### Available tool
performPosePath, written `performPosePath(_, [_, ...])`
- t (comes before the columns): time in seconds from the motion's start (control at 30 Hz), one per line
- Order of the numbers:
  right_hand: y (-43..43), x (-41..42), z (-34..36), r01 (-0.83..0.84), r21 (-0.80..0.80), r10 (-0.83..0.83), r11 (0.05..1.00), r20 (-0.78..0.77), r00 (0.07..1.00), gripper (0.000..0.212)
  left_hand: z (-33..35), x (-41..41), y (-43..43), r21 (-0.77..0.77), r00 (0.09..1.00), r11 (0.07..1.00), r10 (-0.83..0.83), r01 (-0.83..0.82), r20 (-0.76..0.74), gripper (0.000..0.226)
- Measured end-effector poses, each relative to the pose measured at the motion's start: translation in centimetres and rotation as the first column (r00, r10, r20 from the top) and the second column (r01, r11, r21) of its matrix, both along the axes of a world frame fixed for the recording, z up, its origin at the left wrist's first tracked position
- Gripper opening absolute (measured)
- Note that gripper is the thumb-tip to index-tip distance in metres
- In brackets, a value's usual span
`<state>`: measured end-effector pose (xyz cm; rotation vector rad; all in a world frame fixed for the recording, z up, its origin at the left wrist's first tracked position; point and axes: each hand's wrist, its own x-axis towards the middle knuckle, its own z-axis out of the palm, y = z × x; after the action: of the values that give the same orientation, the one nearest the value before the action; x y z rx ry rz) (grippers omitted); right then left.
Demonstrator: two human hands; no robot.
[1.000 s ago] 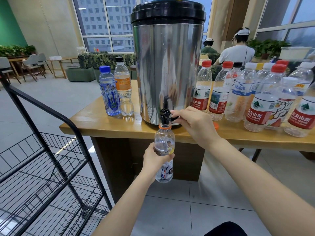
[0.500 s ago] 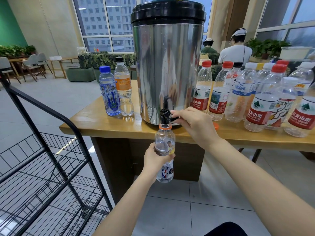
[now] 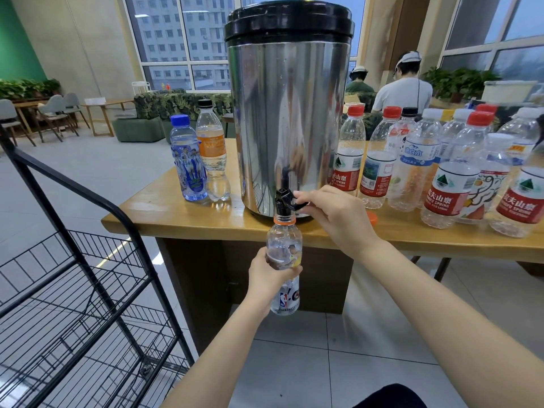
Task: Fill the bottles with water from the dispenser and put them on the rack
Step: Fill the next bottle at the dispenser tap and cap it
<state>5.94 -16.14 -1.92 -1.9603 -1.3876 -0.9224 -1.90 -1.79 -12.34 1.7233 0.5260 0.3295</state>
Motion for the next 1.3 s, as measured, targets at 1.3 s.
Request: performPosePath(1.3, [0.04, 0.03, -0.03, -0.008, 0.021, 0.008, 1.0, 0.007, 1.0, 0.032, -0.46, -0.35, 0.16, -0.002, 0.987, 1.0, -0.025, 0.025, 0.157, 0.082])
